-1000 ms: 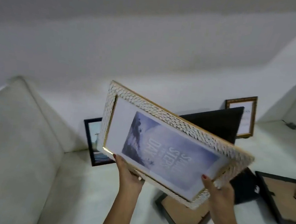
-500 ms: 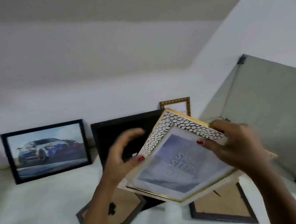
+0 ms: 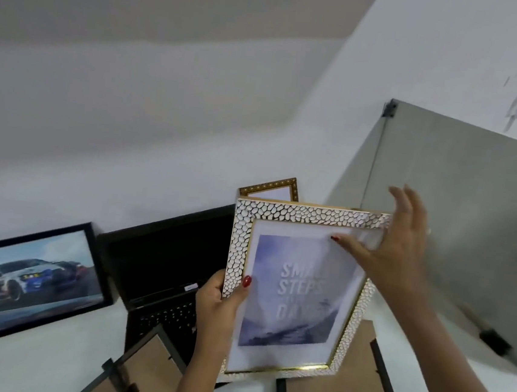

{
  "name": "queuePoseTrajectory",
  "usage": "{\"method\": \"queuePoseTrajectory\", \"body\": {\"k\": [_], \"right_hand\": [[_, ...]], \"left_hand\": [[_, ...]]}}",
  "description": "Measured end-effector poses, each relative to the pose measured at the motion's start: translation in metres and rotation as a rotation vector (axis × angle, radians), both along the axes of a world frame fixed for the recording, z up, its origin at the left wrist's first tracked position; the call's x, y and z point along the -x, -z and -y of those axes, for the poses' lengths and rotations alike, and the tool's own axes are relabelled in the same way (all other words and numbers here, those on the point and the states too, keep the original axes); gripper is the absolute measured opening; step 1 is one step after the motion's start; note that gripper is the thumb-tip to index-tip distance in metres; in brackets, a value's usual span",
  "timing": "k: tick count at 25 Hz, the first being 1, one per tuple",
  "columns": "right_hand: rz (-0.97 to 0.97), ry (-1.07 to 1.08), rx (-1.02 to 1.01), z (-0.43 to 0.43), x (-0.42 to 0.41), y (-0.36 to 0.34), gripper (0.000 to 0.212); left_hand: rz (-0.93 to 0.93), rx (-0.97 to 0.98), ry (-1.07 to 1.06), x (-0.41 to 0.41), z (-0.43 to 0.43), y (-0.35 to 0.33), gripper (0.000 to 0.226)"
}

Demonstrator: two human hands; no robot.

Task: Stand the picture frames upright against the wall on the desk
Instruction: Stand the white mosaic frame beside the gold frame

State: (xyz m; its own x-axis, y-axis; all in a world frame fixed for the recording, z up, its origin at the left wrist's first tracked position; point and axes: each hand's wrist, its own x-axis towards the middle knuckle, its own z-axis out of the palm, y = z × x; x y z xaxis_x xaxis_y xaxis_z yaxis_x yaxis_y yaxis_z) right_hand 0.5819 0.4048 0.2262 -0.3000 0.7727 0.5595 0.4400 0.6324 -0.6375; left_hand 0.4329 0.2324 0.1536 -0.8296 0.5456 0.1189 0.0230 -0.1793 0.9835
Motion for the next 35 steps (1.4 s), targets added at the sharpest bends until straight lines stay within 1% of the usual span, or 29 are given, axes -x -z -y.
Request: {"method": "queuePoseTrajectory", "body": {"k": [1,2,3,4,5,6,7,9,10,11,13,14,15,17,19,22,24,26,29,31,33,35], "right_hand": [[-0.057,0.012,0.106,-0.008,-0.004,0.019,0.102],[-0.067,-0.012,0.233,-0.017,-0.009,0.037,0.1],[-0.05,-0.083,0.384,-0.031,-0.014,0.054,0.09],[-0.029,-0.172,0.517,-0.041,-0.017,0.068,0.073],[-0.024,-0.233,0.593,-0.049,-0.018,0.076,0.053],[-0.046,-0.245,0.62,-0.063,-0.019,0.081,0.035],[-0.078,-0.217,0.608,-0.079,-0.019,0.084,0.024],[-0.13,-0.138,0.552,-0.12,-0.019,0.086,0.014],[-0.123,-0.109,0.527,-0.145,-0.019,0.089,0.012],[-0.094,-0.08,0.515,-0.171,-0.019,0.095,0.015],[-0.056,-0.026,0.528,-0.224,-0.02,0.106,0.032],[-0.055,-0.014,0.539,-0.252,-0.02,0.111,0.035],[-0.048,-0.011,0.536,-0.282,-0.018,0.112,0.033],[-0.061,-0.019,0.495,-0.322,-0.009,0.112,0.02],[-0.063,-0.027,0.441,-0.363,0.002,0.113,0.02],[0.004,-0.027,0.342,-0.41,0.029,0.119,0.022],[0.006,-0.006,0.356,-0.427,0.05,0.126,0.019],[-0.01,0.018,0.392,-0.437,0.072,0.138,0.016],[-0.029,0.064,0.414,-0.449,0.094,0.154,0.018],[-0.02,0.082,0.416,-0.458,0.105,0.163,0.019],[-0.036,0.057,0.406,-0.462,0.109,0.168,0.02],[-0.051,0.021,0.369,-0.464,0.109,0.17,0.021]], "left_hand": [[0.034,-0.002,-0.03,0.002,-0.008,0.003,0.022],[0.081,-0.019,-0.051,0.005,-0.017,0.007,0.021],[0.131,-0.043,-0.06,0.009,-0.033,0.011,0.021],[0.173,-0.073,-0.06,0.012,-0.047,0.013,0.023],[0.206,-0.103,-0.051,0.014,-0.062,0.012,0.025],[0.229,-0.12,-0.038,0.015,-0.082,0.012,0.026],[0.237,-0.123,-0.02,0.013,-0.102,0.012,0.025],[0.228,-0.09,0.021,0.009,-0.142,0.013,0.022],[0.214,-0.07,0.039,0.008,-0.163,0.014,0.02],[0.193,-0.047,0.054,0.008,-0.185,0.017,0.019],[0.138,0.019,0.069,0.01,-0.231,0.027,0.02],[0.122,0.051,0.069,0.01,-0.255,0.031,0.021],[0.122,0.074,0.071,0.009,-0.284,0.036,0.023],[0.149,0.115,0.097,0.011,-0.324,0.046,0.028],[0.185,0.166,0.063,0.011,-0.366,0.055,0.033],[0.261,0.25,-0.018,0.02,-0.411,0.057,0.036],[0.276,0.259,-0.065,0.031,-0.434,0.056,0.038],[0.25,0.277,-0.119,0.048,-0.452,0.057,0.038],[0.209,0.277,-0.123,0.064,-0.47,0.061,0.039],[0.208,0.253,-0.164,0.068,-0.476,0.07,0.036],[0.196,0.196,-0.236,0.066,-0.476,0.081,0.029],[0.18,0.159,-0.266,0.067,-0.475,0.086,0.026]]}}
